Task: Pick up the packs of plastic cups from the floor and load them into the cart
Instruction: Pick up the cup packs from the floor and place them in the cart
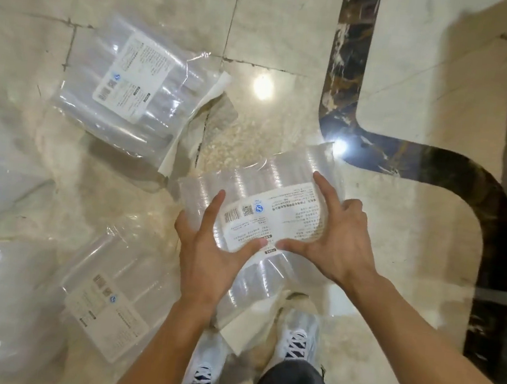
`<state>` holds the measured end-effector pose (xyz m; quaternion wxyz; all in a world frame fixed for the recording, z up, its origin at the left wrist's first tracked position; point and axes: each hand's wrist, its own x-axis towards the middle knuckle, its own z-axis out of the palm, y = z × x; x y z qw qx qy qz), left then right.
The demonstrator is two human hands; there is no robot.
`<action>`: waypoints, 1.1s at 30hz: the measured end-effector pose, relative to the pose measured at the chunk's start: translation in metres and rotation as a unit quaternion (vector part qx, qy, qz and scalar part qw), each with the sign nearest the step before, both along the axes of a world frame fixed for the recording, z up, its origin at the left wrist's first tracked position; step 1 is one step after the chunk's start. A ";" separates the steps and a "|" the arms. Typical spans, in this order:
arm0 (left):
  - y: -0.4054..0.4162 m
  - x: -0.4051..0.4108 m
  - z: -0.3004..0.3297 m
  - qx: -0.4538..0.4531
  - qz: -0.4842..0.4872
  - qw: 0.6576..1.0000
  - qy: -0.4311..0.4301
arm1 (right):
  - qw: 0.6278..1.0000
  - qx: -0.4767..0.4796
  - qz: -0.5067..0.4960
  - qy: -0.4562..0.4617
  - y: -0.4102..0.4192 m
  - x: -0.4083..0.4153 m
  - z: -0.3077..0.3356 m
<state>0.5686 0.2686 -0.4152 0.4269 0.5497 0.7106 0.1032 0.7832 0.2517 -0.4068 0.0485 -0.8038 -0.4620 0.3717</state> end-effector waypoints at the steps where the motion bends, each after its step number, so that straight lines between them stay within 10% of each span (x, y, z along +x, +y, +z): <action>1: 0.002 0.004 0.022 0.020 -0.029 0.999 0.004 | 1.000 0.010 -0.024 0.000 -0.007 0.004 0.024; 19: -0.017 0.058 0.576 0.156 -0.325 0.929 -0.083 | 0.946 0.128 -0.263 -0.141 -0.145 0.008 0.593; 33: -0.306 0.090 0.781 0.188 -0.552 0.798 -0.156 | 0.825 0.179 -0.493 -0.209 -0.500 -0.060 0.789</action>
